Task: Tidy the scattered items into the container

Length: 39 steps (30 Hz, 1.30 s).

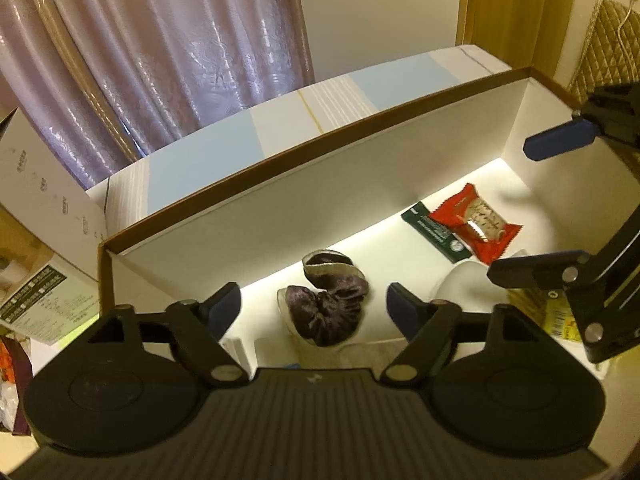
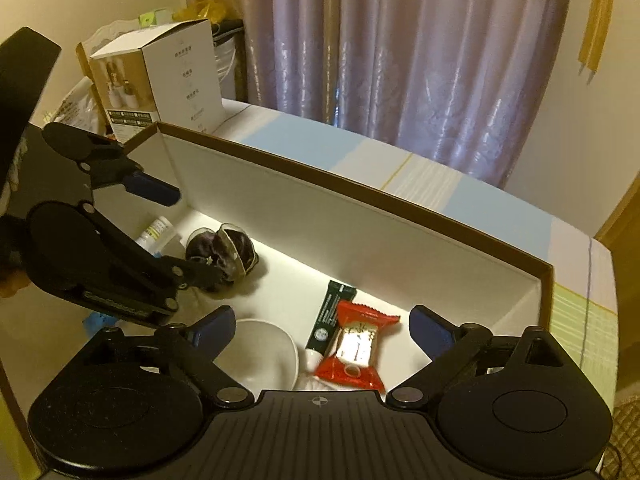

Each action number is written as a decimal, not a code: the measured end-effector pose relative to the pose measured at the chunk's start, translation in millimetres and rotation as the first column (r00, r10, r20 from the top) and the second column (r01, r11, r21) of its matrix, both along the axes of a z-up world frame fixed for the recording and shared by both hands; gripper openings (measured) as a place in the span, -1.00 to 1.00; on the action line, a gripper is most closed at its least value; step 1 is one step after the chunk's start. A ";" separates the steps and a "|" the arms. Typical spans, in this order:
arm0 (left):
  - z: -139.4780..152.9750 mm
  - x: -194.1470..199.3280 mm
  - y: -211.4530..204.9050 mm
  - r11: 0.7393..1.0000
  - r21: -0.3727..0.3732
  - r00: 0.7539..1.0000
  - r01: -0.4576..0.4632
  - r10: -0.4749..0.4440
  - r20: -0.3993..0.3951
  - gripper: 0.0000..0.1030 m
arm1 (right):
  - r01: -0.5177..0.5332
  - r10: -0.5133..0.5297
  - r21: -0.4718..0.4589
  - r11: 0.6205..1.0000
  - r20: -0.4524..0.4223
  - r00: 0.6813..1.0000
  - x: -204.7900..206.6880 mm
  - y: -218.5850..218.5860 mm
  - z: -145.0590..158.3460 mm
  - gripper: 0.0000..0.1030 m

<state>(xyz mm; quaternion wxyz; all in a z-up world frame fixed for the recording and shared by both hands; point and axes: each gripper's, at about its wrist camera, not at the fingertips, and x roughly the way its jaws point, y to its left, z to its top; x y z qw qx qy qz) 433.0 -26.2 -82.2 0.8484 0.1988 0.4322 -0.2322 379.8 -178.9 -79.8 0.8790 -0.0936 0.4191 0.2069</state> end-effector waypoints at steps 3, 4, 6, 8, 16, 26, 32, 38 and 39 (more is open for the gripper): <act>10.1 -8.5 0.6 1.000 -0.006 1.000 -0.003 0.003 0.015 0.72 | 0.015 -0.015 -0.001 1.000 0.004 1.000 -9.4 -2.6 4.1 0.91; 13.1 -12.3 0.5 1.000 -0.005 1.000 -0.008 0.008 0.025 0.75 | 0.024 -0.024 -0.006 1.000 0.008 1.000 -12.8 -3.2 6.2 0.91; 20.2 -19.9 0.9 1.000 -0.013 0.999 -0.021 0.022 0.041 0.82 | 0.047 -0.047 -0.013 0.999 0.014 0.999 -19.2 -4.6 10.1 0.91; 27.7 -26.5 2.1 0.999 -0.026 0.998 -0.039 0.040 0.050 0.85 | 0.062 -0.062 0.002 0.998 0.008 0.998 -25.2 -7.0 13.7 0.91; 57.6 -60.0 10.3 0.988 -0.086 0.986 -0.128 0.137 0.100 0.95 | 0.183 -0.182 0.051 0.982 -0.022 0.983 -53.3 -14.7 27.4 0.93; 82.1 -109.8 34.6 0.943 -0.202 0.958 -0.265 0.281 0.055 0.98 | 0.266 -0.271 0.127 0.955 0.022 0.962 -99.0 -11.6 54.1 1.00; 99.2 -138.5 48.9 0.915 -0.255 0.940 -0.312 0.335 0.055 0.98 | 0.326 -0.335 0.201 0.924 0.012 0.942 -125.5 -16.0 64.5 1.00; 110.4 -164.3 52.5 0.913 -0.265 0.936 -0.311 0.342 0.081 0.98 | 0.351 -0.364 0.206 0.913 0.028 0.931 -147.2 -17.3 75.2 1.00; 111.8 -168.1 53.3 0.912 -0.267 0.935 -0.313 0.345 0.083 0.98 | 0.353 -0.368 0.204 0.913 0.035 0.929 -151.2 -17.4 77.3 1.00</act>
